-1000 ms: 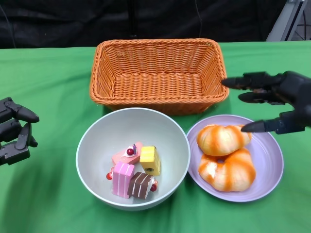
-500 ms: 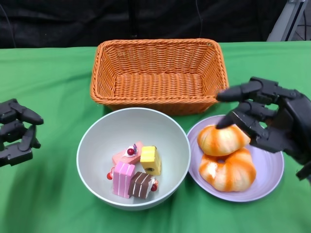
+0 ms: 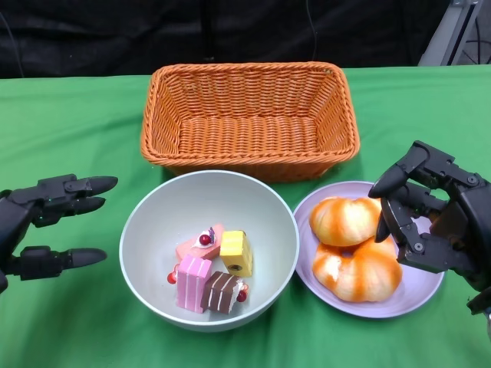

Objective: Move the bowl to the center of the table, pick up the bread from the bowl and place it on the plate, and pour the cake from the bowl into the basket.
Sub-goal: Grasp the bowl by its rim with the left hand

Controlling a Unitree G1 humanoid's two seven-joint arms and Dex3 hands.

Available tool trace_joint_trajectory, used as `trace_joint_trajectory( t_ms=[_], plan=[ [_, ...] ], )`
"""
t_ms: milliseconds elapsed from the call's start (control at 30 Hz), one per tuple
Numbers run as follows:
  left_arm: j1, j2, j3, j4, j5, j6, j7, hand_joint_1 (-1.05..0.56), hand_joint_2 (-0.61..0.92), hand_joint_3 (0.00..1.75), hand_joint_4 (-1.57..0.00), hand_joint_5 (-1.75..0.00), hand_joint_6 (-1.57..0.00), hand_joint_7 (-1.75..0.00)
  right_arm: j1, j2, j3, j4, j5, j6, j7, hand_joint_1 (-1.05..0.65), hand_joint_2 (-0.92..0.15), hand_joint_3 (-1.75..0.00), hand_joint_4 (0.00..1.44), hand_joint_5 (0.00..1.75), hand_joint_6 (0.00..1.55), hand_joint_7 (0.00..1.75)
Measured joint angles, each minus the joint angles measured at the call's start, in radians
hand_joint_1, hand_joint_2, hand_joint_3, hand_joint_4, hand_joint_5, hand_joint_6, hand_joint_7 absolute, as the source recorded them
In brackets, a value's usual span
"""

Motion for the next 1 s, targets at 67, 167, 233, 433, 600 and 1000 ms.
trace_joint_trajectory(
  t_ms=[67,167,233,433,600,1000],
  plan=[
    [0.007,0.023,-0.029,-0.023,0.12,-0.08,0.051,-0.71,0.91,0.03,-0.46,-0.02,-0.43,-0.01,0.003,0.001,-0.002,-0.007,0.019,0.021,-0.006,-0.09,-0.62,-1.09,0.66,1.75,0.53,1.61],
    [0.009,0.049,-0.074,-0.078,0.371,-0.248,0.18,-0.69,0.9,0.01,-0.54,-0.05,-0.49,-0.03,0.005,0.009,-0.003,-0.015,0.044,0.07,-0.02,-0.09,-0.63,-1.1,0.66,1.75,0.52,1.6],
    [0.009,0.057,-0.097,-0.101,0.541,-0.316,0.319,-0.65,0.89,0.0,-0.59,-0.06,-0.54,-0.04,0.007,0.02,-0.005,-0.024,0.063,0.095,-0.031,-0.08,-0.65,-1.09,0.65,1.75,0.51,1.58],
    [0.006,0.098,-0.216,-0.129,0.942,-0.338,0.79,-0.56,0.91,0.01,-0.67,-0.05,-0.61,-0.03,0.008,0.032,-0.017,-0.032,0.08,0.126,-0.053,-0.07,-0.68,-1.06,0.64,1.75,0.5,1.55],
    [-0.053,0.148,-0.417,-0.12,1.204,-0.248,1.181,-0.52,0.91,0.0,-0.7,-0.04,-0.64,-0.02,0.008,0.035,-0.02,-0.033,0.08,0.131,-0.065,-0.05,-0.7,-1.05,0.63,1.75,0.49,1.54],
    [-0.241,0.185,-0.848,0.038,1.384,-0.044,1.63,-0.44,0.91,0.01,-0.9,-0.08,-0.81,-0.04,0.024,0.041,-0.021,-0.042,0.083,0.134,-0.09,-0.05,-0.7,-1.03,0.62,1.75,0.49,1.54]
  ],
)
